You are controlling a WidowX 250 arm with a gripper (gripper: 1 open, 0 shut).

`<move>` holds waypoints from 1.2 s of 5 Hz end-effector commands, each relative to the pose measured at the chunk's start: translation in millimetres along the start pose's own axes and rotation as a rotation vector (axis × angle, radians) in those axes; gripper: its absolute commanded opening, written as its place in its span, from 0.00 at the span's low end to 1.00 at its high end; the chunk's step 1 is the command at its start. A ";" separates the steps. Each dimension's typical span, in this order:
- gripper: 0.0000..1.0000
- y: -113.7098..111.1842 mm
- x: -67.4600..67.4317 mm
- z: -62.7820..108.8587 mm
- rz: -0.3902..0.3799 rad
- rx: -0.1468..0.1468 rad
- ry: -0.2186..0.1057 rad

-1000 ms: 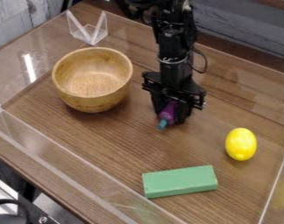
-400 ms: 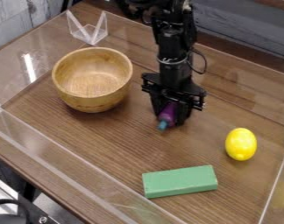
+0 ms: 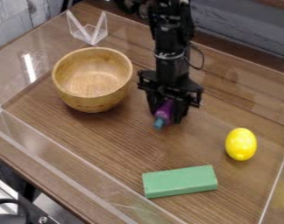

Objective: Put the purple eggplant in the brown bowl

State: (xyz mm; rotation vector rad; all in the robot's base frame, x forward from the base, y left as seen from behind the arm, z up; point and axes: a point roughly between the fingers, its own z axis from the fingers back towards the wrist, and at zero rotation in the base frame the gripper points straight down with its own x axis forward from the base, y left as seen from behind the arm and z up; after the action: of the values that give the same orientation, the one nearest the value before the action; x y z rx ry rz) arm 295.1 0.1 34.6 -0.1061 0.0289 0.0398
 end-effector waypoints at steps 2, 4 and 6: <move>0.00 6.1 6.9 51.8 0.022 -0.016 -0.098; 0.00 50.4 12.1 83.8 0.080 -0.006 -0.141; 0.00 96.3 12.7 81.1 0.108 0.036 -0.138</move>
State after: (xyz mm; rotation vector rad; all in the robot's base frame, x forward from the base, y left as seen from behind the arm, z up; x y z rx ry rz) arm 297.1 99.0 86.3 -0.0875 -0.0398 0.1546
